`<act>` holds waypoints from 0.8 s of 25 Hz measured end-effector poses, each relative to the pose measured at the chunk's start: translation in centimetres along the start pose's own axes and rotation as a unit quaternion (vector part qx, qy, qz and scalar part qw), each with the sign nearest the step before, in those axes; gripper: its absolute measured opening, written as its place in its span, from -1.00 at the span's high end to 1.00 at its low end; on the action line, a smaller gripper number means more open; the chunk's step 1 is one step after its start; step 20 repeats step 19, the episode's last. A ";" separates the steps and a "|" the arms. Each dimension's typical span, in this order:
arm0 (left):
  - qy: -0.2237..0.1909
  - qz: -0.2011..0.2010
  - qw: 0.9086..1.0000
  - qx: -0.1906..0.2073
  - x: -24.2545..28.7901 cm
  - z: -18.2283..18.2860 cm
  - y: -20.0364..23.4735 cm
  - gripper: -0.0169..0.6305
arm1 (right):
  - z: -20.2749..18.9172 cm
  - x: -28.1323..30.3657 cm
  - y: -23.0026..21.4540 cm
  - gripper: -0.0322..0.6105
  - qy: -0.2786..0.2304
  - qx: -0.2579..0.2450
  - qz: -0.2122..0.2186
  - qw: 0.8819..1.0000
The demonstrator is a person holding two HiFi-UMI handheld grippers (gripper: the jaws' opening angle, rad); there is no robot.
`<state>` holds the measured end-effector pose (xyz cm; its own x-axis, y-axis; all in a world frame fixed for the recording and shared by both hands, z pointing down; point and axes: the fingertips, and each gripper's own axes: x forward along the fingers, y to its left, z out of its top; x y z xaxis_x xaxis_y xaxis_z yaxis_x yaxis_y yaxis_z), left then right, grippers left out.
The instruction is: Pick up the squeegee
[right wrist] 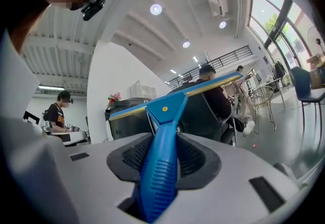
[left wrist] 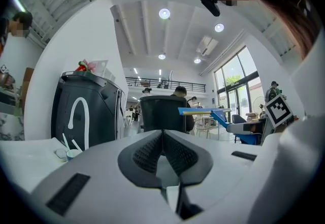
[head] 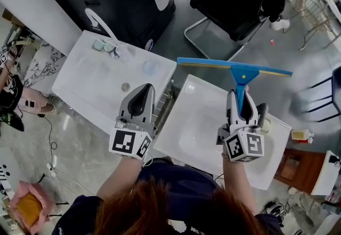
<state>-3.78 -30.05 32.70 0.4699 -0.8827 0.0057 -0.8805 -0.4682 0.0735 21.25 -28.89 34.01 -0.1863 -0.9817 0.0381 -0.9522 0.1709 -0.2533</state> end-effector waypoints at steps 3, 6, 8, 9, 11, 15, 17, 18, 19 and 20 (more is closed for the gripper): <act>-0.010 -0.006 1.000 0.005 0.4 0.8 -0.8 0.87 | 1.9 -0.6 0.1 0.41 -0.027 -0.016 0.005 0.999; -0.017 -0.011 1.000 0.008 0.5 1.5 -1.4 0.87 | 3.1 -1.2 0.3 0.41 -0.047 -0.014 0.008 0.999; -0.019 -0.012 1.000 0.011 0.5 1.9 -1.7 0.87 | 3.6 -1.5 0.2 0.41 -0.054 -0.006 0.006 0.999; -0.020 -0.012 1.000 0.013 0.5 2.1 -1.8 0.87 | 3.8 -1.7 0.1 0.41 -0.056 -0.005 0.005 0.998; -0.022 -0.012 1.000 0.015 0.6 2.4 -2.1 0.87 | 4.2 -2.0 0.0 0.41 -0.061 -0.004 0.002 0.998; -0.024 -0.014 0.999 0.019 0.8 2.7 -2.5 0.87 | 4.7 -2.4 -0.2 0.41 -0.066 -0.012 0.001 0.998; -0.023 -0.017 0.999 0.023 0.9 2.7 -2.8 0.87 | 4.9 -2.5 -0.3 0.41 -0.068 -0.017 -0.001 0.998; -0.022 -0.018 0.999 0.025 0.9 2.7 -3.0 0.87 | 5.0 -2.6 -0.4 0.41 -0.069 -0.020 -0.001 0.997; -0.021 -0.020 0.999 0.027 1.0 2.7 -3.2 0.87 | 5.1 -2.7 -0.5 0.41 -0.070 -0.022 -0.002 0.997; -0.021 -0.020 0.999 0.027 1.0 2.7 -3.2 0.87 | 5.1 -2.7 -0.5 0.41 -0.070 -0.022 -0.002 0.997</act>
